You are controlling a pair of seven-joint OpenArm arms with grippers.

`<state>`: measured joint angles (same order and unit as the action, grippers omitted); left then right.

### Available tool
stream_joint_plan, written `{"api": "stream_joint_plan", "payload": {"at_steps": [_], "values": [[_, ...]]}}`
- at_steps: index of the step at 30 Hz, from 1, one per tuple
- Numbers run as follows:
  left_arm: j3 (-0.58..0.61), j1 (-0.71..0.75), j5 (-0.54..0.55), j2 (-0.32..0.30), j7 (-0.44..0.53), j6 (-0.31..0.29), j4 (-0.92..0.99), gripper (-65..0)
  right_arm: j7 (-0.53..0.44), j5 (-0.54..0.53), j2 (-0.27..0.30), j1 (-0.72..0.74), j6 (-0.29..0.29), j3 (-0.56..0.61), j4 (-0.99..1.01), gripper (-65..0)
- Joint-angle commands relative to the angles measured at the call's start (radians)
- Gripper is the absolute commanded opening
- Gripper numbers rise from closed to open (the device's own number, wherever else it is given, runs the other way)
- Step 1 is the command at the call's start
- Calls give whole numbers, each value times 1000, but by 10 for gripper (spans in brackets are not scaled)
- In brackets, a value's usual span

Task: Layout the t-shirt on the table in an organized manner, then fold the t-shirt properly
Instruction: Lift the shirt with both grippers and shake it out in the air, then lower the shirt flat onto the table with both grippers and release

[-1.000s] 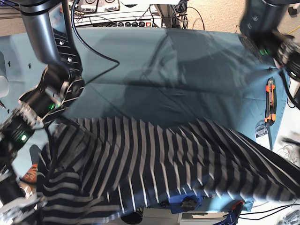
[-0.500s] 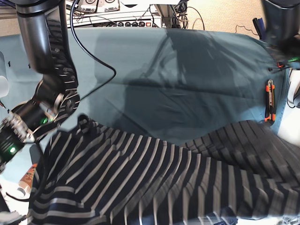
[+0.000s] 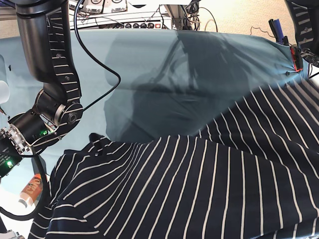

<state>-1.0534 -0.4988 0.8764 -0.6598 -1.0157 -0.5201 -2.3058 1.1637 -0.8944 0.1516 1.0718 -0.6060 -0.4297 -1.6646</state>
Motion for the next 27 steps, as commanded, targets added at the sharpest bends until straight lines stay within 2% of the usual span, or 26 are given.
{"api": "stream_joint_plan", "payload": {"at_steps": [1, 5, 16, 22, 24, 27], "values": [[-2, -19, 0, -22, 23, 8, -4, -650, -49, -16, 3, 45, -1, 3, -10, -650], [5, -20, -5, -22, 73, 8, 5, -650, -45, 15, -35, 110, -2, 4, -9, -650], [29, -80, -11, -24, 65, 8, 97, -650, -33, 24, -131, 138, 1, 74, -9, -650], [31, -85, -8, -27, 48, 8, 98, -650, 7, 30, -137, 138, 3, 75, -9, -650], [38, -79, -8, -19, 42, 32, 103, -650, 45, 85, -129, 138, 27, 74, -9, -650], [112, -59, -10, -13, 19, 49, 153, -650, 41, 182, -98, 123, 35, 74, 8, -650]]}}
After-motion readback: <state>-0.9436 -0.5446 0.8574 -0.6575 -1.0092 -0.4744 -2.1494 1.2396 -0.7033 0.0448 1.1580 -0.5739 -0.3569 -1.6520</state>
